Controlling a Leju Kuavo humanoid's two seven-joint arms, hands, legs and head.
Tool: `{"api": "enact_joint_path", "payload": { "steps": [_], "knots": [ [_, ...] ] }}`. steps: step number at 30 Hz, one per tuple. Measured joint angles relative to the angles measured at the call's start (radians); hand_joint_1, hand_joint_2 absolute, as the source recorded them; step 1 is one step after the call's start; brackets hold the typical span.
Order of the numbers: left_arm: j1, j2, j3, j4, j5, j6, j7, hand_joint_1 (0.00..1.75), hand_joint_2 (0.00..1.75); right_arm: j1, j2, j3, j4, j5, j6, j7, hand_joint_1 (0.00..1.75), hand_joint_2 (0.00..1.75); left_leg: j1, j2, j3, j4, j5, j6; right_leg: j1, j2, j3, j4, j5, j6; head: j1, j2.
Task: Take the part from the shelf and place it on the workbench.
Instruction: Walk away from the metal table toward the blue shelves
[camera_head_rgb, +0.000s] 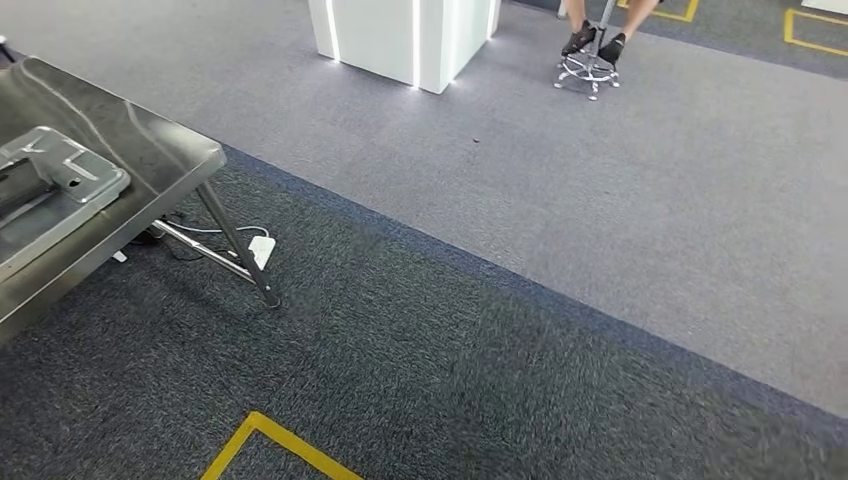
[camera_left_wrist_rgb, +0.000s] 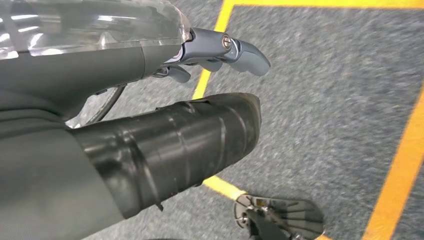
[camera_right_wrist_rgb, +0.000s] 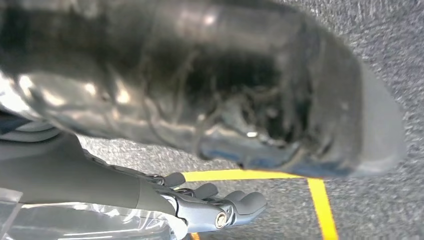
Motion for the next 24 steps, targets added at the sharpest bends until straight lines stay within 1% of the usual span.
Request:
{"api": "enact_joint_path", "payload": {
  "steps": [1, 2, 3, 4, 5, 6, 7, 8, 9, 10, 11, 12, 13, 14, 15, 16, 17, 18, 19, 20, 21, 22, 23, 24],
  "knots": [
    [0.0, 0.0, 0.0, 0.0, 0.001, 0.0, 0.0, 0.0, 0.0, 0.001, 0.0, 0.0, 0.0, 0.002, 0.0, 0.0, 0.0, 0.0, -0.003, 0.006, 0.0, -0.006, 0.003, 0.006, 0.0, 0.011, -0.005, 0.001, 0.003, 0.008, 0.0, 0.0],
    [-0.001, 0.0, 0.001, 0.0, 0.002, 0.0, 0.0, 0.0, 0.0, 0.003, 0.0, 0.0, 0.0, 0.004, 0.0, 0.0, 0.0, 0.0, -0.003, 0.017, 0.0, -0.008, 0.007, 0.014, -0.003, 0.012, -0.009, 0.0, 0.005, 0.014, 0.0, 0.0],
    [-0.001, 0.0, 0.001, 0.0, 0.003, 0.0, 0.0, 0.0, 0.0, 0.005, 0.0, 0.0, 0.0, 0.005, 0.0, 0.0, 0.0, 0.0, -0.004, 0.029, 0.002, -0.012, 0.011, 0.022, -0.002, -0.004, -0.014, 0.006, 0.0, 0.019, 0.0, 0.0],
    [-0.001, 0.0, 0.001, 0.0, 0.003, 0.0, -0.001, 0.0, 0.0, 0.005, 0.0, 0.0, 0.0, 0.006, 0.0, 0.0, 0.0, 0.0, -0.003, 0.043, 0.002, -0.017, 0.015, 0.03, -0.001, -0.029, -0.025, 0.029, -0.015, 0.022, 0.001, 0.0],
    [0.0, 0.0, 0.001, 0.0, 0.003, 0.0, -0.001, 0.0, 0.0, 0.004, 0.0, 0.0, 0.0, 0.006, 0.0, 0.0, 0.0, 0.0, -0.003, 0.056, 0.002, -0.021, 0.018, 0.035, 0.0, -0.061, -0.045, 0.073, -0.042, 0.025, 0.001, 0.0],
    [0.002, 0.0, 0.001, 0.0, 0.003, 0.0, -0.001, 0.0, 0.0, 0.002, 0.001, 0.0, 0.001, 0.007, 0.0, 0.001, 0.0, 0.0, -0.006, 0.07, 0.001, -0.021, 0.019, 0.039, 0.0, -0.086, -0.072, 0.133, -0.075, 0.028, 0.002, 0.0],
    [0.003, 0.0, 0.001, 0.0, 0.003, 0.0, -0.001, 0.0, 0.0, 0.001, 0.002, 0.0, 0.001, 0.007, 0.0, 0.001, 0.0, 0.0, -0.008, 0.085, 0.0, -0.021, 0.018, 0.041, -0.001, -0.097, -0.103, 0.198, -0.105, 0.03, 0.001, 0.0],
    [0.004, 0.001, 0.002, 0.0, 0.003, 0.0, -0.001, 0.0, 0.0, 0.001, 0.002, 0.0, 0.002, 0.008, 0.0, 0.001, 0.0, 0.0, -0.01, 0.1, -0.001, -0.021, 0.018, 0.041, -0.002, -0.101, -0.126, 0.248, -0.122, 0.032, 0.001, 0.0],
    [0.004, 0.001, 0.002, 0.0, 0.003, 0.001, -0.001, 0.0, 0.0, 0.002, 0.003, 0.0, 0.002, 0.008, 0.001, 0.001, 0.0, 0.0, -0.011, 0.114, -0.001, -0.021, 0.017, 0.041, -0.003, -0.103, -0.133, 0.265, -0.119, 0.033, 0.001, 0.0],
    [0.003, 0.001, 0.002, 0.0, 0.003, 0.001, -0.001, 0.0, 0.0, 0.003, 0.003, 0.0, 0.003, 0.009, 0.001, 0.002, 0.0, 0.0, -0.011, 0.127, 0.0, -0.021, 0.016, 0.041, -0.003, -0.107, -0.119, 0.243, -0.098, 0.033, 0.001, 0.0],
    [0.002, 0.001, 0.002, 0.0, 0.003, 0.001, -0.001, 0.0, 0.0, 0.005, 0.003, 0.0, 0.003, 0.01, 0.001, 0.002, 0.0, 0.0, -0.011, 0.138, 0.002, -0.021, 0.015, 0.039, -0.002, -0.116, -0.086, 0.186, -0.067, 0.03, 0.001, 0.0],
    [0.002, 0.001, 0.002, 0.0, 0.003, 0.001, -0.001, 0.0, 0.0, 0.005, 0.003, 0.0, 0.003, 0.011, 0.001, 0.003, 0.0, 0.0, -0.012, 0.148, 0.004, -0.021, 0.013, 0.037, 0.001, -0.137, -0.047, 0.114, -0.04, 0.026, 0.001, 0.0],
    [0.001, 0.001, 0.002, 0.0, 0.003, 0.001, -0.001, 0.0, 0.0, 0.004, 0.003, 0.0, 0.003, 0.012, 0.001, 0.003, 0.0, 0.0, -0.013, 0.157, 0.007, -0.02, 0.01, 0.032, 0.005, -0.157, -0.015, 0.053, -0.021, 0.019, 0.001, 0.0],
    [0.001, 0.001, 0.002, 0.0, 0.003, 0.001, -0.001, 0.0, 0.0, 0.002, 0.004, 0.0, 0.003, 0.013, 0.001, 0.003, 0.0, 0.0, -0.015, 0.165, 0.009, -0.02, 0.008, 0.028, 0.01, -0.172, 0.005, 0.013, -0.012, 0.012, 0.001, 0.0],
    [0.001, 0.001, 0.002, 0.0, 0.003, 0.001, -0.001, 0.0, 0.0, 0.002, 0.004, 0.0, 0.003, 0.014, 0.001, 0.003, 0.0, 0.0, -0.016, 0.173, 0.011, -0.02, 0.006, 0.023, 0.015, -0.178, 0.011, -0.004, -0.011, 0.006, 0.001, 0.0],
    [0.0, 0.001, 0.002, 0.0, 0.003, 0.001, -0.001, 0.0, 0.0, 0.002, 0.004, 0.0, 0.003, 0.014, 0.001, 0.003, 0.0, 0.0, -0.017, 0.181, 0.014, -0.02, 0.004, 0.018, 0.018, -0.17, 0.01, -0.005, -0.01, 0.0, 0.001, 0.0],
    [-0.001, 0.001, 0.002, 0.0, 0.003, 0.001, -0.001, 0.0, 0.0, 0.003, 0.004, 0.0, 0.003, 0.014, 0.001, 0.003, 0.0, 0.0, -0.017, 0.188, 0.017, -0.021, 0.002, 0.013, 0.017, -0.159, 0.011, -0.008, -0.008, -0.006, 0.001, 0.0],
    [-0.002, 0.001, 0.002, 0.0, 0.003, 0.001, -0.001, 0.0, 0.0, 0.004, 0.004, 0.0, 0.003, 0.014, 0.001, 0.003, 0.0, 0.0, -0.016, 0.183, 0.018, -0.016, -0.004, 0.008, 0.015, -0.15, 0.013, -0.013, -0.005, -0.011, 0.001, 0.0],
    [-0.003, 0.0, 0.002, 0.0, 0.003, 0.001, 0.0, 0.0, 0.0, 0.004, 0.005, 0.0, 0.003, 0.015, 0.001, 0.003, 0.0, 0.0, -0.014, 0.166, 0.012, 0.003, -0.02, 0.004, 0.012, -0.14, 0.015, -0.018, -0.001, -0.018, 0.0, 0.0],
    [-0.002, 0.0, 0.002, 0.0, 0.003, 0.001, 0.0, 0.0, 0.0, 0.004, 0.005, 0.0, 0.003, 0.016, 0.001, 0.003, 0.0, 0.0, -0.012, 0.142, -0.003, 0.041, -0.045, 0.0, 0.009, -0.13, 0.017, -0.022, 0.002, -0.023, 0.0, 0.0],
    [-0.001, 0.0, 0.002, 0.0, 0.003, 0.002, 0.0, 0.0, 0.0, 0.003, 0.006, 0.0, 0.003, 0.018, 0.001, 0.003, 0.0, 0.0, -0.01, 0.116, -0.028, 0.099, -0.078, -0.002, 0.008, -0.121, 0.016, -0.023, 0.003, -0.026, 0.0, 0.0],
    [0.0, 0.0, 0.002, 0.0, 0.003, 0.002, 0.0, 0.0, 0.0, 0.002, 0.006, 0.0, 0.003, 0.019, 0.001, 0.003, 0.0, 0.0, -0.009, 0.099, -0.06, 0.165, -0.11, -0.003, 0.009, -0.109, 0.014, -0.022, 0.004, -0.029, 0.0, 0.0],
    [0.002, 0.0, 0.002, 0.0, 0.003, 0.002, 0.001, 0.0, 0.0, 0.002, 0.006, 0.0, 0.003, 0.02, 0.001, 0.004, 0.0, 0.0, -0.009, 0.091, -0.087, 0.221, -0.129, -0.004, 0.009, -0.097, 0.013, -0.021, 0.005, -0.03, 0.0, 0.0],
    [0.003, 0.0, 0.002, 0.0, 0.003, 0.002, 0.001, 0.0, 0.0, 0.003, 0.006, 0.0, 0.003, 0.021, 0.001, 0.004, 0.0, 0.0, -0.009, 0.087, -0.104, 0.25, -0.13, -0.003, 0.01, -0.083, 0.012, -0.019, 0.005, -0.031, 0.0, 0.0]
  ]
}}
